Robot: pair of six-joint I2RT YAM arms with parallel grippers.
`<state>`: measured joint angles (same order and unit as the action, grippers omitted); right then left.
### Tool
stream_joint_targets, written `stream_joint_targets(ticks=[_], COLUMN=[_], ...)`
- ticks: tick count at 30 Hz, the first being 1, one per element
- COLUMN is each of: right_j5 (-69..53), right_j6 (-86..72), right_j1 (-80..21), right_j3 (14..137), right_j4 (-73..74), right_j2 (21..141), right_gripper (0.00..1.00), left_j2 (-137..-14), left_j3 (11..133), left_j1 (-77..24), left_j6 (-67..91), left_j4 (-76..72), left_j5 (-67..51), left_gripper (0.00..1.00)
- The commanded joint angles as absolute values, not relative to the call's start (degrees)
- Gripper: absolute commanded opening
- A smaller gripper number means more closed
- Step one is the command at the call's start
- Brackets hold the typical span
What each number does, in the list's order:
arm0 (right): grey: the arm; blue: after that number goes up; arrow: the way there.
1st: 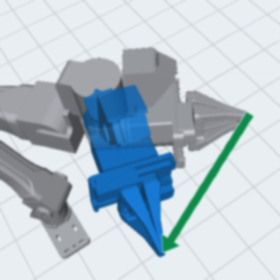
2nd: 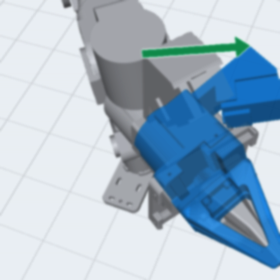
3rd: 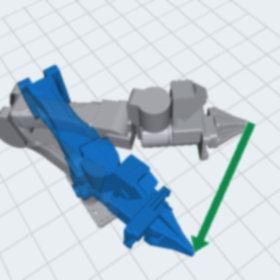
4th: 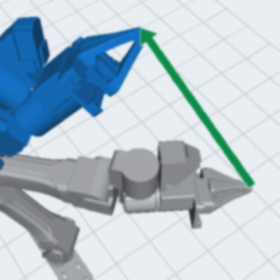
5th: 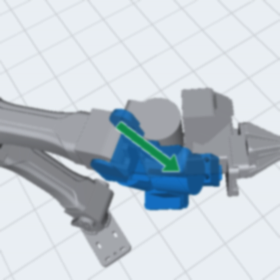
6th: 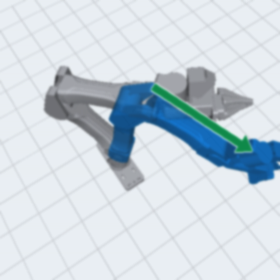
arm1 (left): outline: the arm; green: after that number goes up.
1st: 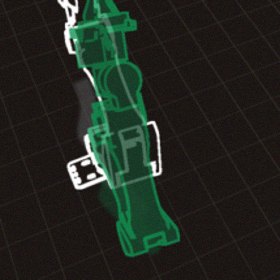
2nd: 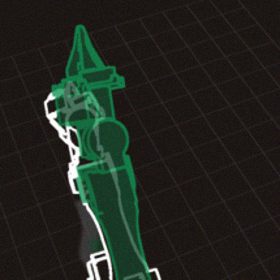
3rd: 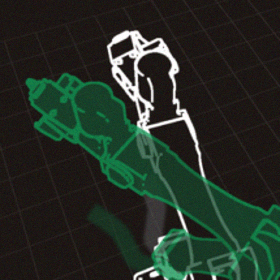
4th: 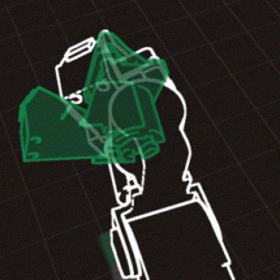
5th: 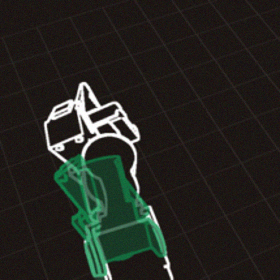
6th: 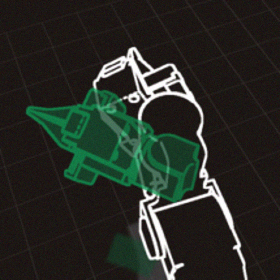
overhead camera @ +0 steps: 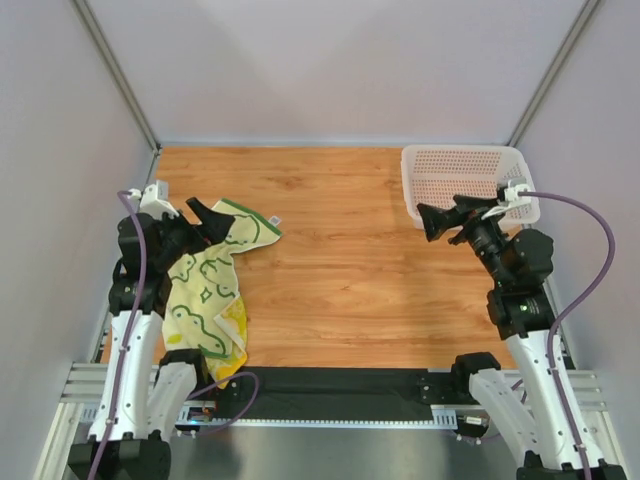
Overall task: Roll the towels
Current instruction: Move the towel to the center of the board
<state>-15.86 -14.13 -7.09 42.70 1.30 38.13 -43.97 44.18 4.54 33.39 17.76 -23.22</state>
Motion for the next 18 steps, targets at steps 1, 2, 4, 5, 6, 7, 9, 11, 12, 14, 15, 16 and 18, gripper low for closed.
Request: stream_joint_targets(ticks=[1, 2, 4, 5, 6, 7, 9, 11, 12, 14, 15, 16, 18], right_j5=[-29.2, -30.8, -25.1, -23.7, -28.1, -30.0, -30.6, -28.6, -24.7, -18.2, -15.7, -12.9, -6.0], right_j6=[-22.2, -24.2, -40.1, -44.1, -46.1, -47.8, -48.2, -42.7, -40.8, -37.2, -36.3, -35.4, -33.1], right_j1=[-7.4, -7.3, -7.4, -7.4, -7.4, -7.5, -7.7, -9.7, -10.8, -15.5, -17.4, -21.7, -25.9], right_j3=[47.7, 47.2, 43.9, 39.6, 37.1, 36.0, 38.4, 42.0, 44.4, 45.9, 46.1, 46.5, 46.8], right_j4=[4.4, 3.4, 3.7, 2.0, -2.9, -5.9, -3.3, 5.8, 8.2, 12.3, 13.2, 14.1, 16.3], right_j2=[36.2, 36.1, 35.3, 35.2, 36.5, 37.7, 40.7, 44.1, 44.6, 45.0, 44.9, 44.7, 45.2], right_gripper=[1.00, 1.00, 1.00, 1.00, 1.00, 1.00, 1.00, 1.00, 1.00, 1.00, 1.00, 1.00, 1.00], left_j2=[-41.2, -41.1, -41.0, -41.0, -40.9, -41.0, -41.0, -41.6, -41.7, -43.1, -44.0, -46.6, -49.8], left_j3=[49.7, 50.2, 51.1, 51.0, 50.9, 50.9, 50.3, 48.4, 47.3, 45.4, 45.7, 46.2, 48.1], left_j1=[4.7, 4.7, 4.7, 4.7, 4.7, 4.7, 4.7, 4.7, 4.6, 2.7, 1.7, 0.5, -4.3], left_j6=[30.8, 30.4, 29.0, 28.2, 27.8, 26.7, 26.8, 27.8, 27.9, 28.8, 29.0, 28.7, 29.4], left_j4=[29.3, 30.5, 32.4, 32.5, 32.9, 33.6, 34.3, 33.7, 32.5, 29.9, 30.1, 30.7, 32.1], left_j5=[-20.0, -19.3, -18.9, -19.4, -19.7, -19.6, -18.7, -18.5, -20.2, -20.0, -17.8, -16.0, -9.4], left_gripper=[1.00, 1.00, 1.00, 1.00, 1.00, 1.00, 1.00, 1.00, 1.00, 1.00, 1.00, 1.00, 1.00])
